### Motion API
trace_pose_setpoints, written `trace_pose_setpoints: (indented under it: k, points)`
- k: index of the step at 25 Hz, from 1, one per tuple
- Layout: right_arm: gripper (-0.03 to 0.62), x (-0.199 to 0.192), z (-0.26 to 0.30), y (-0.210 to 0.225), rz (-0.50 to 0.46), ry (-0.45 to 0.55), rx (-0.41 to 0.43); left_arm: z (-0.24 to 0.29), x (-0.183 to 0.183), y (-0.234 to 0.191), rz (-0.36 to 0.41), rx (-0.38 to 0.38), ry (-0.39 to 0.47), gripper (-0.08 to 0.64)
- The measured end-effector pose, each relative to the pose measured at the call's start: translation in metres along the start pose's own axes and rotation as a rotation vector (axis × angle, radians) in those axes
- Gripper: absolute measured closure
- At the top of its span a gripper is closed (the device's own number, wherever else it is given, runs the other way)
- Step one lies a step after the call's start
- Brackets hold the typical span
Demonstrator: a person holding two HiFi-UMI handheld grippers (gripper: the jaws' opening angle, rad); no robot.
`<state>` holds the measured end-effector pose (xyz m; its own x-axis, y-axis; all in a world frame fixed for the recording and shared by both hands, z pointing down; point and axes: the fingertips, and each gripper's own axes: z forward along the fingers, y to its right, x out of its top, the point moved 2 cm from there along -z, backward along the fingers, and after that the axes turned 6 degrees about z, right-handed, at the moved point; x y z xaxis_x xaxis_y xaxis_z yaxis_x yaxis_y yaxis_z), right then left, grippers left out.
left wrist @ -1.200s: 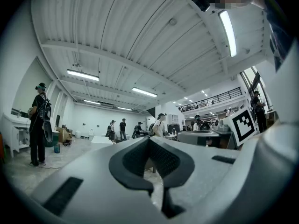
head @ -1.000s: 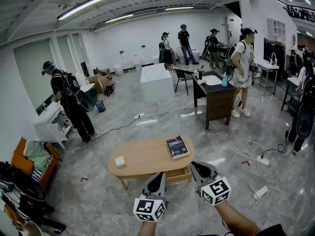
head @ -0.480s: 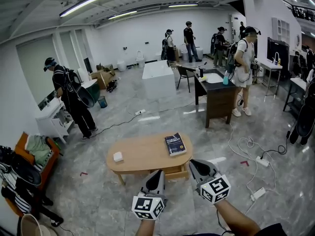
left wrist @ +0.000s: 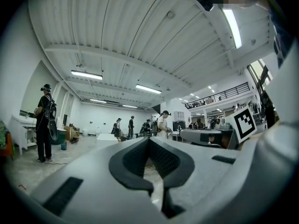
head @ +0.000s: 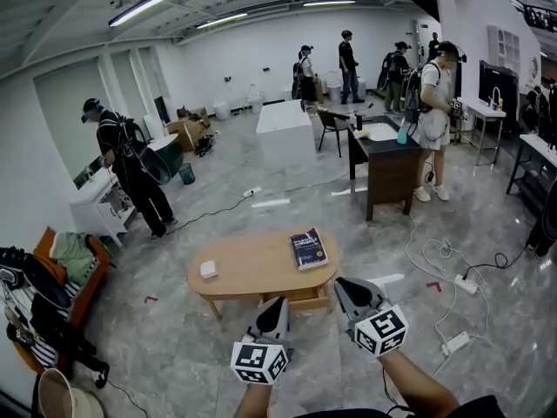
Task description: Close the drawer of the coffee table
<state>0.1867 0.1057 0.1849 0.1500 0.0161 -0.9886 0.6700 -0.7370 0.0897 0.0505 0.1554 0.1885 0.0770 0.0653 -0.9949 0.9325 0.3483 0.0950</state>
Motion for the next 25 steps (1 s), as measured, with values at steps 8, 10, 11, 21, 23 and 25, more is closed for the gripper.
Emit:
trace_pose_setpoints:
  k: [8,10,11,21,23,25]
  points:
    - [0.581,-0.002,0.001,0.013,0.013,0.01,0.009,0.008,-0.001,0.003,0.005,0.015,0.002,0.557]
    - [0.581,-0.002,0.004,0.014,0.015,0.006,0.02,0.011,0.001,0.0,0.003,0.023,0.002,0.557]
    - [0.581,-0.003,0.006,0.014,0.014,0.002,0.026,0.011,0.002,0.0,0.003,0.026,0.002,0.557]
    - [0.581,-0.012,0.038,0.023,0.015,-0.022,0.066,0.024,0.001,-0.016,-0.013,0.06,0.002,0.557]
    - [0.581,-0.015,0.043,0.027,0.018,-0.027,0.066,0.031,-0.002,-0.019,-0.016,0.059,0.001,0.557]
    - [0.581,-0.017,0.049,0.031,0.018,-0.03,0.063,0.037,-0.005,-0.024,-0.021,0.055,-0.002,0.557]
